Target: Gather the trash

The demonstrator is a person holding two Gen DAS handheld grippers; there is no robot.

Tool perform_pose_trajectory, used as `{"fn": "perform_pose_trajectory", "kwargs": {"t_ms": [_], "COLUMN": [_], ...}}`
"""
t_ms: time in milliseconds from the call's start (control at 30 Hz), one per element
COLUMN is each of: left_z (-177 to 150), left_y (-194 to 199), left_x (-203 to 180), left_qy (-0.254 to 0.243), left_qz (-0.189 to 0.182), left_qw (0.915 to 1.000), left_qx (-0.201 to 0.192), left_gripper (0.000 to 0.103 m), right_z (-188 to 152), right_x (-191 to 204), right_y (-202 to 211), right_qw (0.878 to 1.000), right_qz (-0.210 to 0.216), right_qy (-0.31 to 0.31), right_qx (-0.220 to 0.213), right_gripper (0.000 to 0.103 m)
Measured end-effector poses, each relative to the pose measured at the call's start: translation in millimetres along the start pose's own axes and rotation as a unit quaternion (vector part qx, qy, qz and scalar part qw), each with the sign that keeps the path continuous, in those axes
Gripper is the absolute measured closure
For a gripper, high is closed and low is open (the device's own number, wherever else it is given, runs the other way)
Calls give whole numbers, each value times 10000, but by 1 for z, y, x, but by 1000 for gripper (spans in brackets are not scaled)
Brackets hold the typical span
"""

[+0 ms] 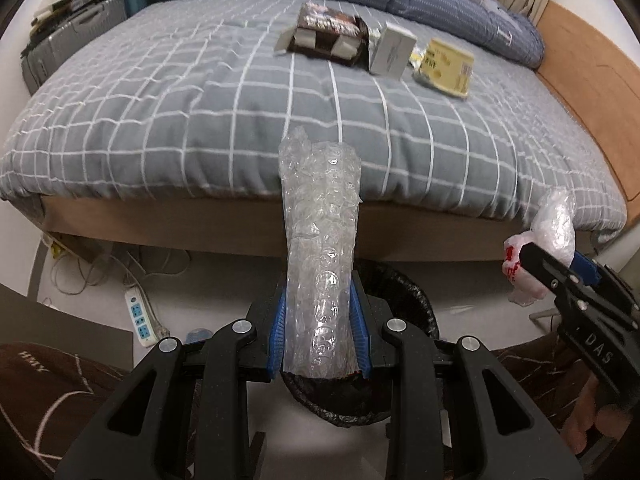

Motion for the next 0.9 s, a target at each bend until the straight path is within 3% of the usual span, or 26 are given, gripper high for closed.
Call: {"fn": "perform_pose_trajectory", "kwargs": {"t_ms": [300, 567, 800, 900], "left_z": [-14, -14, -17, -18], "left_y": [-43, -54, -53, -55], "left_x": [10, 31, 39, 35], "left_qy": [-13, 93, 152, 112], "left_qz": [41, 71, 73, 20], "left_qw": [9993, 9989, 9987, 9985], "left_qx": [369, 454, 476, 529], "left_gripper": [76, 76, 76, 76], "right_z": [-17, -25, -26, -26], "right_x": [11, 35, 54, 52], "right_y": [-38, -55, -62, -61], "right_qw": [9988, 9966, 9951, 9955], "right_qz": [-20, 76, 77, 59], "right_qy": [156, 381, 594, 582], "right_qx": [458, 733, 787, 740], "right_gripper": [49, 48, 43, 34]}}
Point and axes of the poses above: each gripper's, at about its wrist camera, not at the fingertips, and y roughly against the way its jaws point, x to its left, z to its top, the point moved 8 cm from there along -y, roughly the way its jaws point, and after that the axes turned 13 degrees about -z, right-handed, at the moved point
